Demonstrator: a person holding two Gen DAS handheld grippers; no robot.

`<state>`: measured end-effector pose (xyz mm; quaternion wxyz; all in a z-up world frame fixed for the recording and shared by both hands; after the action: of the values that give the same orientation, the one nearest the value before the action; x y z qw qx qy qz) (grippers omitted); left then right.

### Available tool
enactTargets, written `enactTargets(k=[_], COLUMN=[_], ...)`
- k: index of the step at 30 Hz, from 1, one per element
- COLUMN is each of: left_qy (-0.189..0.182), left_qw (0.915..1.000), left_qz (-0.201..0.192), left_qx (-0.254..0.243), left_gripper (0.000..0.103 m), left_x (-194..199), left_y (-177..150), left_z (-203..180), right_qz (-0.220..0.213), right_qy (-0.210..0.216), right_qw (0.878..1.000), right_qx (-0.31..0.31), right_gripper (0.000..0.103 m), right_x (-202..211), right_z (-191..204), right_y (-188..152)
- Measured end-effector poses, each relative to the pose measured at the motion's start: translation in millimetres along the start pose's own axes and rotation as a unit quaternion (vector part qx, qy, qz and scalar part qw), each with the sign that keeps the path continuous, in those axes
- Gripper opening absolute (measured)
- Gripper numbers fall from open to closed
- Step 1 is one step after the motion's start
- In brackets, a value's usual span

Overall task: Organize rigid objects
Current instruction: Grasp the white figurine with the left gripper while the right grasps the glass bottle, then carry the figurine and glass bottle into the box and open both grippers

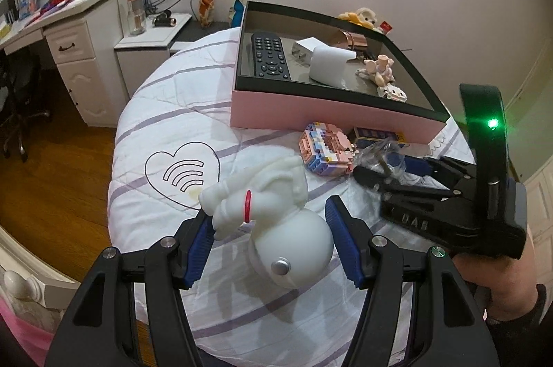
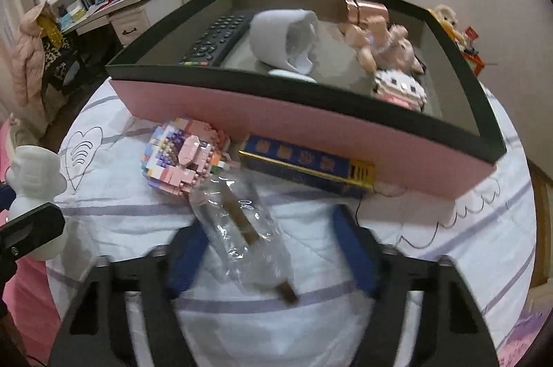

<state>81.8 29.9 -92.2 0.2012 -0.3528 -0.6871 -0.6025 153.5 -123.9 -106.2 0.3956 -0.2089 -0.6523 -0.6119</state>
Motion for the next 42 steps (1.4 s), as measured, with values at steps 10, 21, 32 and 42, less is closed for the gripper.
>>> enactTargets(k=[10, 21, 32, 42], left_qy=[-0.007, -0.039, -0.046, -0.031], left_qw=[0.9999, 0.9973, 0.9947, 0.9973], left_qz=[-0.009, -0.046, -0.068, -0.016], left_qx=[-0.013, -0.041, -0.062, -0.065], left_gripper=[0.063, 0.063, 0.063, 0.063], left_x=[7, 14, -32, -125], left_y=[8, 63, 159, 192], left_z=[-7, -30, -47, -46], right_qz=[-0.018, -0.080, -0.088, -0.023], right_qy=[0.024, 0.015, 0.008, -0.014], right_qw=[0.999, 0.996, 0.995, 0.997], right_qx=[-0.020, -0.037, -0.047, -0.072], right_gripper=[0.034, 0.034, 0.034, 0.034], right_x=[28, 79, 47, -36], right_z=[-7, -34, -72, -107], right_y=[3, 57, 136, 156])
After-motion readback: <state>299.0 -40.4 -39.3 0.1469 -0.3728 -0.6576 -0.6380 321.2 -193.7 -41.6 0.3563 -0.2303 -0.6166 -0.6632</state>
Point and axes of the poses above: each gripper's, at about its wrist camera, not at the fingertips, and x roughly against the way its jaws point, z to its left, y to its top, the point moved 5 cm from there along -x, roughly the way its jaws point, and after that the axes turned 7 degrees about -z, right-handed, at the moved point
